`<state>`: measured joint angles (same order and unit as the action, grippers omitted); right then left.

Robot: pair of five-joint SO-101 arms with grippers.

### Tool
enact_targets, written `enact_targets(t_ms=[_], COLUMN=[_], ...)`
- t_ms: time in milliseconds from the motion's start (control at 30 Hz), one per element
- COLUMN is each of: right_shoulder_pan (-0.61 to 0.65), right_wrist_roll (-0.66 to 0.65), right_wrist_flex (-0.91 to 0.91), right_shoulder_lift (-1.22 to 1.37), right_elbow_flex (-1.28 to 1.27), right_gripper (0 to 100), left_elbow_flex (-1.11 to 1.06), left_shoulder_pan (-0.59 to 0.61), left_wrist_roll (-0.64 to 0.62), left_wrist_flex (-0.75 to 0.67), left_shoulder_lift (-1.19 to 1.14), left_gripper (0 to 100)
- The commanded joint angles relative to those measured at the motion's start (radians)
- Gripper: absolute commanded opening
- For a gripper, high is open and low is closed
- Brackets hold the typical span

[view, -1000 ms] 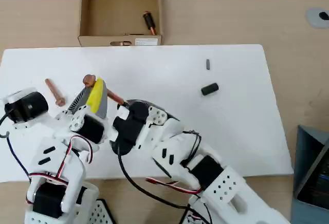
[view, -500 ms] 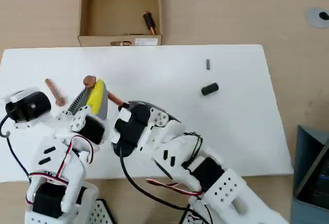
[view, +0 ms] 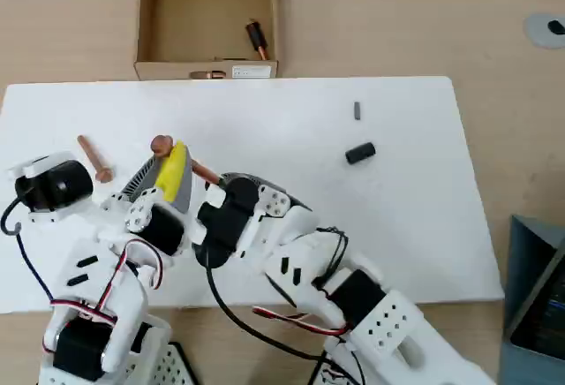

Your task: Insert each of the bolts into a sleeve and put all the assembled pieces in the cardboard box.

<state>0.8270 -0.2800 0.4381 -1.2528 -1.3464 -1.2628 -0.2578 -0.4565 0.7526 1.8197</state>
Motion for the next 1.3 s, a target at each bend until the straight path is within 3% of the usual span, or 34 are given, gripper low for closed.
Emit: enact_targets(t_ms=[0, 533, 700, 1267], right_shoulder_pan=[-0.007, -0.022, -0.064, -0.025], right_wrist_roll=[-0.005, -0.005, -0.006, -0.006], right_wrist_flex=[-0.025, -0.026, -0.026, -0.026], right_shoulder_lift=[-0.028, -0.028, -0.028, -0.028], right_elbow_flex=[0.013, 0.016, 0.022, 0.033], right_gripper=[0.9, 0.9, 0.9, 0.9], left_elbow_flex=[0.038, 0.038, 0.038, 0.029], left_shoulder_pan=[-0.026, -0.017, 0.041, -0.015], left_wrist_roll=[-0.002, 0.058, 0.057, 0.052], left_wrist_flex=[0.005, 0.006, 0.005, 0.005], left_shoulder_lift=[0.004, 0.004, 0.004, 0.004], left_gripper=[0, 0, 0, 0])
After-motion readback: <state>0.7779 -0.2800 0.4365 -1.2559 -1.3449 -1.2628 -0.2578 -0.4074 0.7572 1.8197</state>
